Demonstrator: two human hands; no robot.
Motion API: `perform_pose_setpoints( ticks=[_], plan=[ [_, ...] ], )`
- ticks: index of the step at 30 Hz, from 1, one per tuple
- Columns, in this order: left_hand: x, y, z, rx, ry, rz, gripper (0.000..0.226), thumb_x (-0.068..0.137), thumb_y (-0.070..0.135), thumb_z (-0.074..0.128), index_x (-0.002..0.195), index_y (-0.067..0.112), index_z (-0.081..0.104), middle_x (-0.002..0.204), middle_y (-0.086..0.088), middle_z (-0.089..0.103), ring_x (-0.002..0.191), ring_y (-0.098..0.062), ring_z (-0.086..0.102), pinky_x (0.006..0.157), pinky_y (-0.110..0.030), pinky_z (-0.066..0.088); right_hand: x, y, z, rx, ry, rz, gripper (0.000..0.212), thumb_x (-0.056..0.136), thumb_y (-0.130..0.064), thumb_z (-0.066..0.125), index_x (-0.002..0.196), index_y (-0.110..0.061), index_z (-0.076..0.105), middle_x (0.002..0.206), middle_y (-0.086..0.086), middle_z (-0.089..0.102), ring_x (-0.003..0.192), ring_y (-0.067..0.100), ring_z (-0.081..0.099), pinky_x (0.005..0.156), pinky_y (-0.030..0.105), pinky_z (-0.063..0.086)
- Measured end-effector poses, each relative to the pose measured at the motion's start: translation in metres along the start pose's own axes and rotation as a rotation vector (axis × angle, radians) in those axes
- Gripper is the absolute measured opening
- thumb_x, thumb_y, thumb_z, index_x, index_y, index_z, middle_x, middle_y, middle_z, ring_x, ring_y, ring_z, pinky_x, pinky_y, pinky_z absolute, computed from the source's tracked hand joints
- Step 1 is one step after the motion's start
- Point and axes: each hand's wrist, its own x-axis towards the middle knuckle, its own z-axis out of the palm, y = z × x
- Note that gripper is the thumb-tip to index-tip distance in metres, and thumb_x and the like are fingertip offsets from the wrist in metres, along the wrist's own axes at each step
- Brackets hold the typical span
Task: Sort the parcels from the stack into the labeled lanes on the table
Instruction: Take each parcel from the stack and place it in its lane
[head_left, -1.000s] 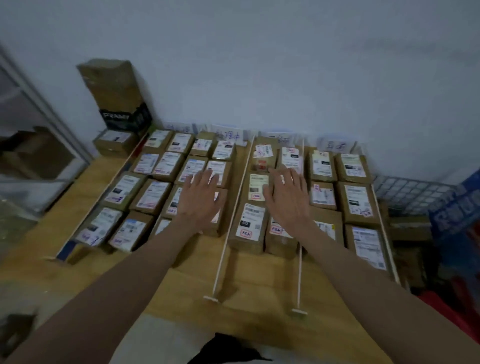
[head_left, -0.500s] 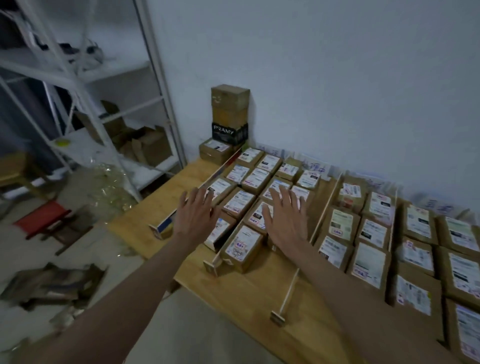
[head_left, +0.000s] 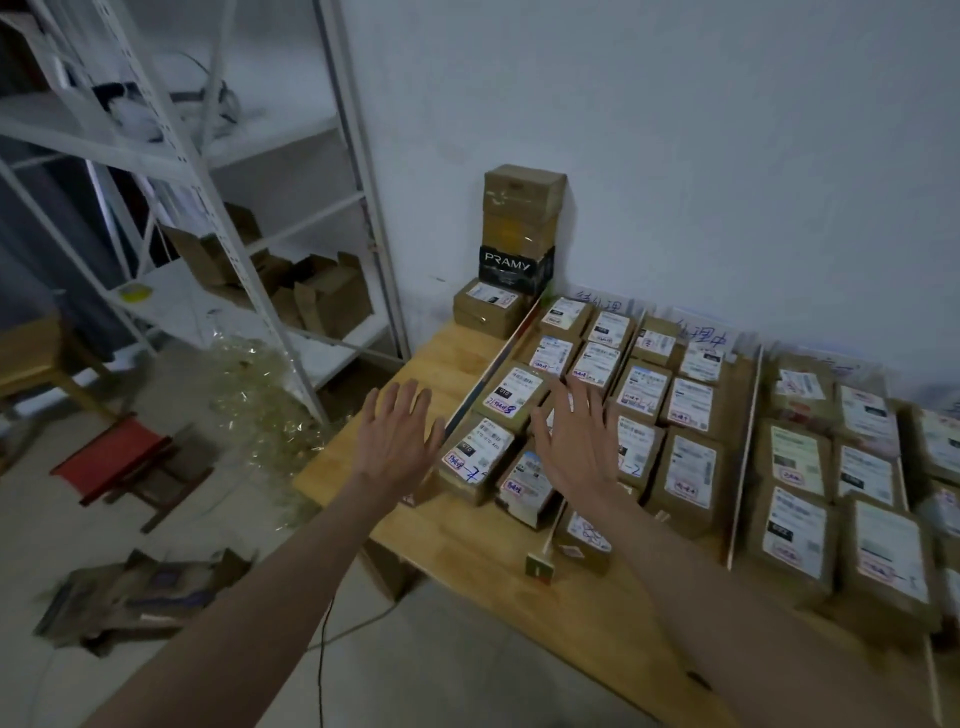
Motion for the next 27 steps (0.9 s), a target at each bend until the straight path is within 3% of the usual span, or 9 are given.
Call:
perform_pose_setpoints(
  ticks=[4,10,27],
  plan=[
    [0.023,-0.027,0.012,-0.032,-0.007,0.018,0.059,0.101,0.052,0.02,0.144,0.019,0.042,0.151,-0.005,0.041,0.141,-0.025,0.034,0.119,-0.048,0.023,0.015,-0.022,0.015,-0.019,-0.033,0.023,0.061,0.099,-0.05,0.015,0.145,-0.021,0.041,0.151,0.007,0.042,0.135,0.028,0.044,0.112,0.051,0.033],
    [0.079,-0.052,0.036,-0.05,-0.012,0.038,0.057,0.101,0.053,0.021,0.142,0.021,0.044,0.147,-0.003,0.044,0.138,-0.023,0.037,0.119,-0.046,0.023,0.071,-0.029,0.053,-0.026,-0.035,0.045,0.048,0.102,-0.043,0.033,0.145,-0.021,0.041,0.148,0.007,0.045,0.135,0.027,0.043,0.114,0.048,0.031],
    [0.257,-0.112,0.107,-0.025,-0.104,0.077,0.049,0.1,0.048,0.036,0.132,0.016,0.055,0.135,-0.005,0.055,0.129,-0.026,0.048,0.112,-0.047,0.031,0.217,-0.039,0.156,0.049,-0.151,0.269,0.044,0.1,-0.043,0.035,0.133,-0.015,0.044,0.131,0.007,0.054,0.119,0.027,0.053,0.102,0.045,0.042]
  ],
)
